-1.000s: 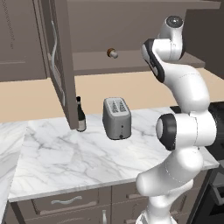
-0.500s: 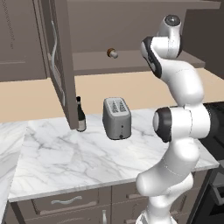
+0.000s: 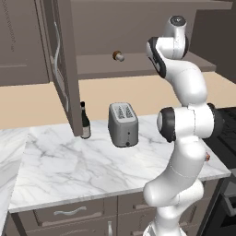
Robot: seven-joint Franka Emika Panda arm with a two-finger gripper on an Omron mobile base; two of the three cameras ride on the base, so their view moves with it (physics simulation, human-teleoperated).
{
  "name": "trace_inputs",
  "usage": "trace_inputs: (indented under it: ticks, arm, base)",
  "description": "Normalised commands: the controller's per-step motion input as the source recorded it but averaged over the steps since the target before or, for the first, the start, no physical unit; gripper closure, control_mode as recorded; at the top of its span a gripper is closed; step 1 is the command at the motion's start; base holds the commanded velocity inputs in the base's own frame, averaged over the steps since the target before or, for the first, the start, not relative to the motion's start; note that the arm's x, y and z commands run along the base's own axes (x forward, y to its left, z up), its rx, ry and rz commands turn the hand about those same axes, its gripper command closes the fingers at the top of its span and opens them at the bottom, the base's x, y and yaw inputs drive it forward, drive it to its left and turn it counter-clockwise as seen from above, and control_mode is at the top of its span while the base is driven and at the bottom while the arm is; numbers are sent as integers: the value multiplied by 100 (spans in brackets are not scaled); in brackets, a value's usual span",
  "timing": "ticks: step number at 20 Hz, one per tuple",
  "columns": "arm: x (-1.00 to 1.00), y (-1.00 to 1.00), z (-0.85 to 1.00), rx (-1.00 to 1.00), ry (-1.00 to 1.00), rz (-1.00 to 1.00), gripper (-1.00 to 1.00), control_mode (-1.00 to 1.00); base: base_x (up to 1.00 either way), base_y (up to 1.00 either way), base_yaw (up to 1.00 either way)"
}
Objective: Pick the bar soap and bar soap from the cabinet and place them on the counter.
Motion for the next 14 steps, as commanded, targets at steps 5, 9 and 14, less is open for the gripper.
trace_inputs:
  ticks: [5, 9, 14]
  arm:
    - [25, -2, -19, 1, 2, 0, -100, -100]
    - [15, 0, -15, 1, 2, 0, -100, -100]
    - [10, 0, -20, 3, 2, 0, 100, -100]
  base:
    - [0, 0, 0]
    - [0, 0, 0]
    - [0, 0, 0]
